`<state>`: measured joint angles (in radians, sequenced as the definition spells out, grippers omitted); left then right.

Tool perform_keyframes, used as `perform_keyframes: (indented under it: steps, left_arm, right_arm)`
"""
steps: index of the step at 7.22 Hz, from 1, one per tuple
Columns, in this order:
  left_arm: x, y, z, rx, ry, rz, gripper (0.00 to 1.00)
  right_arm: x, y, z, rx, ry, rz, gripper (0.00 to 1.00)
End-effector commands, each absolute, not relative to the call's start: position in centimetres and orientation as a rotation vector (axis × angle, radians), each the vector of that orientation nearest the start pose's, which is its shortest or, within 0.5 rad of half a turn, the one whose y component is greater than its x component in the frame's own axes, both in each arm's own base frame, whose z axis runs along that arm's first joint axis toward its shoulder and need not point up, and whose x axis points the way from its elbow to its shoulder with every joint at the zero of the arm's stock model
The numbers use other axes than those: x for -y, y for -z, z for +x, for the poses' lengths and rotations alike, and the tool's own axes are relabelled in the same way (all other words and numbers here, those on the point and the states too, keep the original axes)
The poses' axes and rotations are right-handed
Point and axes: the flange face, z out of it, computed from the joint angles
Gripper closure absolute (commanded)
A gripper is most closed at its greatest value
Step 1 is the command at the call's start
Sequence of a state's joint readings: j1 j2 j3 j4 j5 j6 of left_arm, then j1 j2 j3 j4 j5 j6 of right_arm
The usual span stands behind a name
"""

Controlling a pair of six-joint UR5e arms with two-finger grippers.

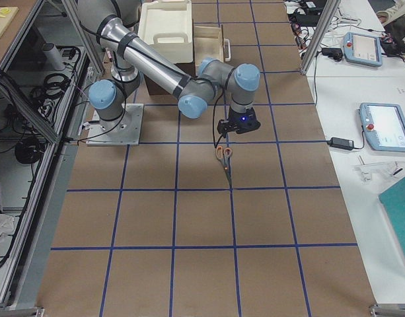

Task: Put scissors in drawer and close it
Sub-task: 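Lower the right gripper over the scissors blades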

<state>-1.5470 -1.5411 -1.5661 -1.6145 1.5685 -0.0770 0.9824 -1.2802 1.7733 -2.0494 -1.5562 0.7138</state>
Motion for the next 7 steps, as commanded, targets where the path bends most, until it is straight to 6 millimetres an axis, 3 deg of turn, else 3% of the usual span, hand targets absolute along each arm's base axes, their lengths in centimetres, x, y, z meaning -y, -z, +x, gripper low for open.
perform_keyframes:
  steps: [1,3,4,6,7]
  left_arm:
    - [48.2,-49.9,-12.2,-3.138,-0.014,-0.142,0.00]
    - [48.1,-49.9,-12.2,-3.138,-0.014,-0.140,0.00]
    - [48.1,-49.9,-12.2,-3.139,-0.014,-0.133,0.00]
    - [48.1,-49.9,-12.2,-3.138,-0.014,-0.140,0.00]
    - [48.2,-50.0,-12.2,-3.137,0.002,-0.137,0.00]
  right_arm:
    - [51.7,-22.5,-23.1,-2.437,-0.041,1.951,0.03]
    - [52.0,-20.5,-23.5,-2.428,-0.024,1.965,0.04]
    - [52.2,-20.5,-23.6,-2.397,0.006,2.000,0.04]
    - [53.2,-17.8,-24.4,-2.380,0.075,2.018,0.04]
    - [53.1,-17.5,-24.3,-2.354,0.056,2.049,0.11]
